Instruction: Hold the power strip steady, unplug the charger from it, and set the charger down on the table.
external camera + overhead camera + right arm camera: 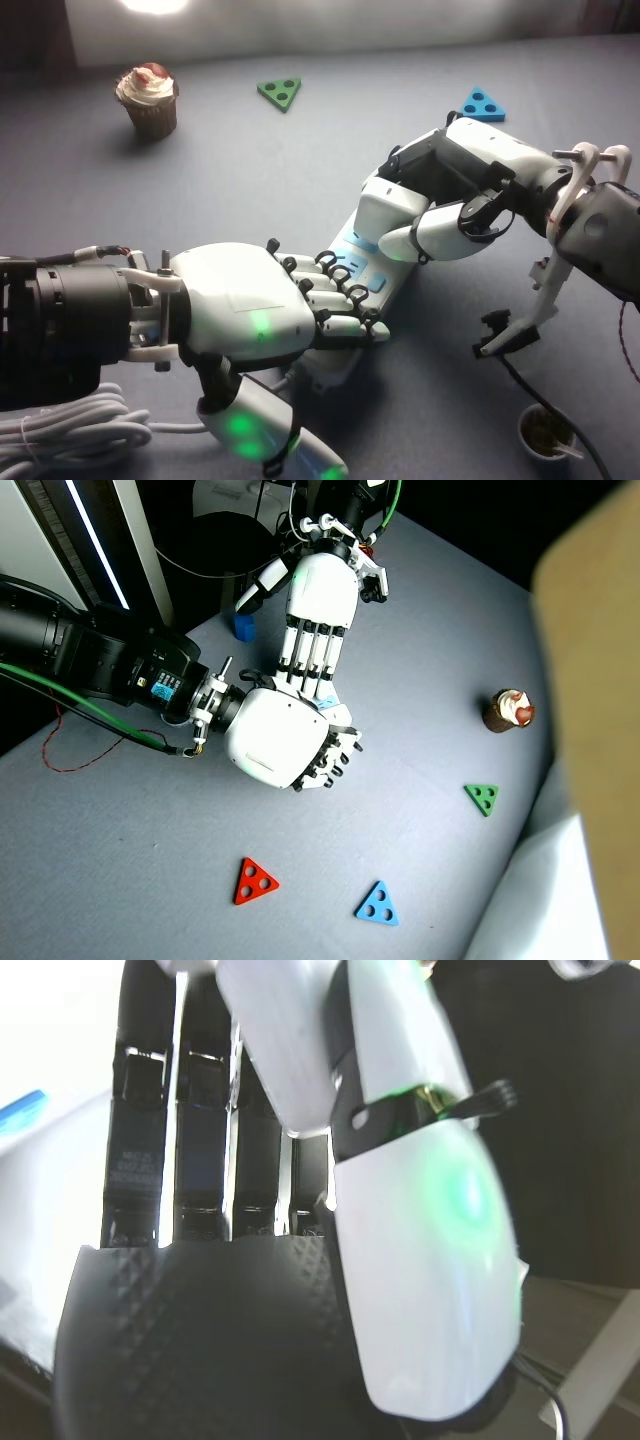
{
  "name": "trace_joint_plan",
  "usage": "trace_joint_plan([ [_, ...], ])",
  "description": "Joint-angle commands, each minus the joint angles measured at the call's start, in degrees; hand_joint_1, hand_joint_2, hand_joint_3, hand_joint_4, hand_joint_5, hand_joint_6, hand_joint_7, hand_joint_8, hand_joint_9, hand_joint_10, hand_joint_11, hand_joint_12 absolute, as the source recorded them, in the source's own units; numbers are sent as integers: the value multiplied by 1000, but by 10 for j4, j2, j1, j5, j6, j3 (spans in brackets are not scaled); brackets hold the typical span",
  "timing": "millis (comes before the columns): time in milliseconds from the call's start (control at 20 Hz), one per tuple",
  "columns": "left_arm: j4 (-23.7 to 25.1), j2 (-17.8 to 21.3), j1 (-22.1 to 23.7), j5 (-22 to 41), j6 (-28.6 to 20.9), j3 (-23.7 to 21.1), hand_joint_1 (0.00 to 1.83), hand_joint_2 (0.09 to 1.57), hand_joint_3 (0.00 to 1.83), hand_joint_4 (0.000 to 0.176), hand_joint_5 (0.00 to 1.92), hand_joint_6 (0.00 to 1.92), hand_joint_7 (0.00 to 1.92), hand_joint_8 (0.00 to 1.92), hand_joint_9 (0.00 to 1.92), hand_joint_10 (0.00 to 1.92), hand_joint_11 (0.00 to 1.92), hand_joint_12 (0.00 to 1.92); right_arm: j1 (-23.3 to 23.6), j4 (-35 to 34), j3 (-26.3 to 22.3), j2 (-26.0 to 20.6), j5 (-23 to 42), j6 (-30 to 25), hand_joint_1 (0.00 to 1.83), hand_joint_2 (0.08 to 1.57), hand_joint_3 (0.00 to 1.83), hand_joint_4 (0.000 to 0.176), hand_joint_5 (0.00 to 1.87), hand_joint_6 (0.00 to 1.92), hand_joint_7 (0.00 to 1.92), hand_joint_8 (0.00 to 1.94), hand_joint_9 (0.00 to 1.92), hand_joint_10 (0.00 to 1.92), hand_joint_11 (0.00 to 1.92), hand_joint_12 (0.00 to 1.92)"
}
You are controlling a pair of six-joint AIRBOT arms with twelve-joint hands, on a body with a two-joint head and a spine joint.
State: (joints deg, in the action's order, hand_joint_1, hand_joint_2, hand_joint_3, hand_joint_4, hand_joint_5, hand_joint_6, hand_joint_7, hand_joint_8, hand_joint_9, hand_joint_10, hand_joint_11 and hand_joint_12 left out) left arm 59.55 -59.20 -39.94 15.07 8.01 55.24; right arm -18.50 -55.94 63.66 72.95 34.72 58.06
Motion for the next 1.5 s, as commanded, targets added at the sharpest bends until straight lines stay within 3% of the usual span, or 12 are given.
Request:
trace_joint_plan([
  [0, -4, -9, 0, 20, -3, 3, 0, 974, 0, 0, 152, 9, 183, 10, 163, 9, 149, 36, 0, 16, -1, -6, 27, -7, 1497, 1052, 0, 0, 1011, 871, 1089, 576, 1123, 732, 928, 1406],
  [150, -4, -10, 1, 19, -6, 5, 0, 972, 0, 0, 165, 11, 196, 12, 179, 12, 168, 43, 0, 32, -2, -6, 27, -5, 1497, 1055, 1, 0, 1006, 894, 1071, 595, 1114, 748, 923, 1411],
  [550, -4, -11, -1, 20, -16, 7, 0, 973, 0, 0, 151, 3, 180, 4, 167, 5, 148, 32, 4, 174, -20, -8, 46, 1, 1499, 1044, 0, 0, 1022, 829, 1113, 539, 1150, 697, 943, 1397],
  [1050, -3, -21, -13, 25, -36, 11, 0, 975, 1, 0, 145, 1, 179, 1, 165, 0, 153, 31, 4, 175, -22, -9, 59, 9, 1497, 1055, 1, 0, 1017, 853, 1069, 612, 1096, 780, 931, 1411],
  [1200, -2, -21, -14, 25, -36, 11, 0, 977, 1, 0, 162, 8, 196, 8, 182, 9, 166, 36, 13, 174, -22, -10, 68, 13, 1499, 1039, 2, 0, 1051, 801, 1134, 488, 1131, 721, 951, 1380],
  [1450, 0, -19, -13, 27, -36, 13, 0, 982, 3, 0, 179, 9, 217, 11, 202, 11, 177, 38, 29, 174, -16, -12, 77, 13, 1497, 1048, 1, 0, 1028, 832, 1105, 539, 1109, 767, 936, 1406],
])
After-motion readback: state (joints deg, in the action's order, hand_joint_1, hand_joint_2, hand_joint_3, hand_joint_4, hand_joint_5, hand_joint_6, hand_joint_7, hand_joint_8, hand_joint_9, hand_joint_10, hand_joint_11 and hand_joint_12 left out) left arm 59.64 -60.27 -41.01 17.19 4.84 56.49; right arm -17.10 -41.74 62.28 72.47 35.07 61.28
